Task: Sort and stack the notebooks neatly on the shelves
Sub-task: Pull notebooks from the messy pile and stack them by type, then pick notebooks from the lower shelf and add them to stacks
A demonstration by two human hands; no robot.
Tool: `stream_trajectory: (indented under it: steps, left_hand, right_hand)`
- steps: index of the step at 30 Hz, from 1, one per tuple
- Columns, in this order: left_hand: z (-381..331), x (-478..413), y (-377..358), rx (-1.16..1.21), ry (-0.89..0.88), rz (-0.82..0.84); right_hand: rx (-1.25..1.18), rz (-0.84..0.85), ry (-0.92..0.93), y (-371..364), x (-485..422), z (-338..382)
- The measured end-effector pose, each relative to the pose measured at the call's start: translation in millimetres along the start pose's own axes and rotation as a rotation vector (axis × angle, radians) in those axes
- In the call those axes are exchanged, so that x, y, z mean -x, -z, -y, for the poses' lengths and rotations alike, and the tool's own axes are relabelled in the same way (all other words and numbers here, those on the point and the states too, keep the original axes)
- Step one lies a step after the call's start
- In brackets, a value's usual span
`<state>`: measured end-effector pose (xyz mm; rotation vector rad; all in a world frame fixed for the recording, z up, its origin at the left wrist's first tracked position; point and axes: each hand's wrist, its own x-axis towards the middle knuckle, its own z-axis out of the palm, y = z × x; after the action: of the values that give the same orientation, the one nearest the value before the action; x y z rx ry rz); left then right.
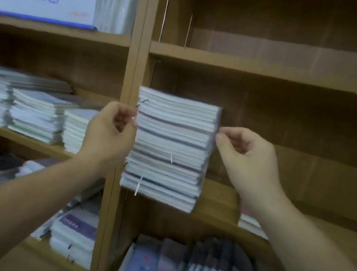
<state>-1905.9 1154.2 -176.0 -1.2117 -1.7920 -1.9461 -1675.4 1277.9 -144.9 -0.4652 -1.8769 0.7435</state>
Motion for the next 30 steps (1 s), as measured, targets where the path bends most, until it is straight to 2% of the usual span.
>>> stream_trajectory:
  steps: [2, 4, 6, 8, 10, 12, 15, 18, 22, 26, 28, 30]
  left_hand:
    - [7.5, 43.1, -8.6, 0.031, -0.009, 0.103]
    - [25.1, 91.4, -24.4, 0.013, 0.036, 0.227]
    - [53.7, 142.2, -44.8, -0.033, 0.124, 0.343]
    - [90.0, 193.3, -63.8, -0.067, 0.284, 0.432]
    - [123.5, 238.5, -84.3, -0.118, 0.438, 0.493]
    - [146.2, 272.1, -108.1, -0.160, 0.506, 0.535]
    - [154.9, 294.6, -149.0, -0.116, 0.552, 0.548]
    - [155.6, 301.1, -187.3, -0.031, 0.645, 0.567]
    - [154.0, 289.9, -231.3, -0.022, 0.584, 0.531]
    - [147.4, 270.6, -266.1, -0.105, 0.454, 0.668]
    - [147.5, 268.0, -276.8, -0.198, 0.427, 0.676]
    - [147.7, 268.1, -286.7, -0.237, 0.435, 0.617]
  right_hand:
    - [-0.007, 0.098, 0.002, 1.9, 40.9, -16.7]
    - [0.073, 0.296, -0.081, -3.2, 86.4, -42.2]
    - [0.193, 0.464, -0.199, -8.2, 127.7, -78.6]
    - [0.267, 0.532, -0.347, -12.4, 161.6, -117.6]
    - [0.269, 0.541, -0.497, -12.7, 185.6, -153.4]
    - [0.276, 0.494, -0.580, -9.2, 199.6, -182.4]
    - [0.314, 0.365, -0.595, -2.4, 208.7, -223.8]
    - [0.391, 0.308, -0.592, 3.7, 210.8, -254.3]
    - [0.555, 0.270, -0.560, 30.0, 215.8, -283.7]
    - [0.658, 0.187, -0.558, 63.2, 222.2, -316.5]
    - [0.626, 0.213, -0.601, 69.1, 226.1, -329.9]
    - [0.555, 0.309, -0.628, 68.2, 232.1, -338.7]
